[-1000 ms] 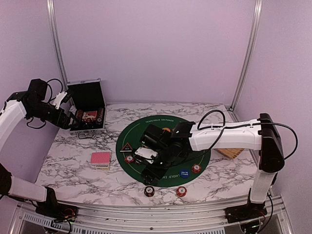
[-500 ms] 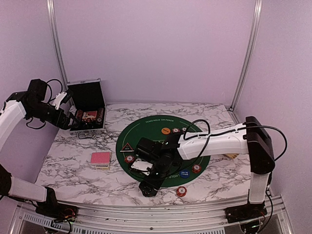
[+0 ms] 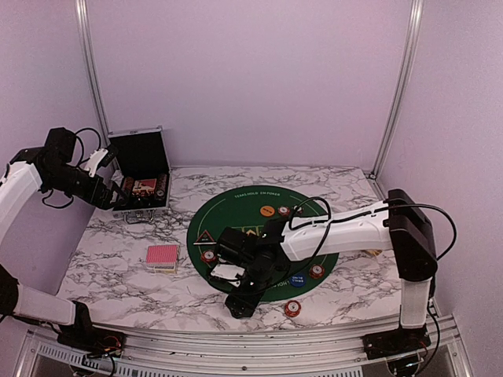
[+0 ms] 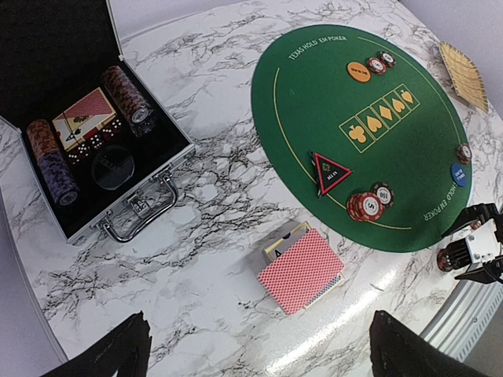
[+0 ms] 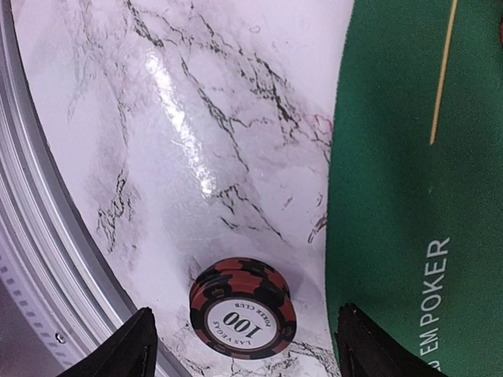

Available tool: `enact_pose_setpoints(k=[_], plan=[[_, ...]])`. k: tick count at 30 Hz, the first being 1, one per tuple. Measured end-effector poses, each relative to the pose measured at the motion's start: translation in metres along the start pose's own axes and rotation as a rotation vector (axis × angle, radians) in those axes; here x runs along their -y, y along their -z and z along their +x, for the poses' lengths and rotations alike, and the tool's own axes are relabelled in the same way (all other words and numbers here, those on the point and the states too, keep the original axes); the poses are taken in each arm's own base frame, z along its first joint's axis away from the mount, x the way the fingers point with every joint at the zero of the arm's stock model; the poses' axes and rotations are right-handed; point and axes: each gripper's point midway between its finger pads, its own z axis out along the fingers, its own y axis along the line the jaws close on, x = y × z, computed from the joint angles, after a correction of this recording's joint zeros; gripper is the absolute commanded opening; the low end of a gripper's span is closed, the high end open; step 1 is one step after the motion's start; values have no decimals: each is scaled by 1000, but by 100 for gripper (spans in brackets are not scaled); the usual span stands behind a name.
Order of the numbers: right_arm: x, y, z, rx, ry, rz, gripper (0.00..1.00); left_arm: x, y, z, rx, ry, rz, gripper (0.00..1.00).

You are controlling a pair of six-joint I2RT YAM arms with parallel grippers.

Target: Distribute texas hold em gaming equipment

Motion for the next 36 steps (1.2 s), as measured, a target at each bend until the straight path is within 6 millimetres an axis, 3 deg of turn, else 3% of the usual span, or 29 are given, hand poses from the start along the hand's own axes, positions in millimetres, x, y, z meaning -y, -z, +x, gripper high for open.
enact_pose_setpoints(k=[36], plan=[[-4,-13,3,-31,33,1,43,-1,0,2,-11,0,-5,99]])
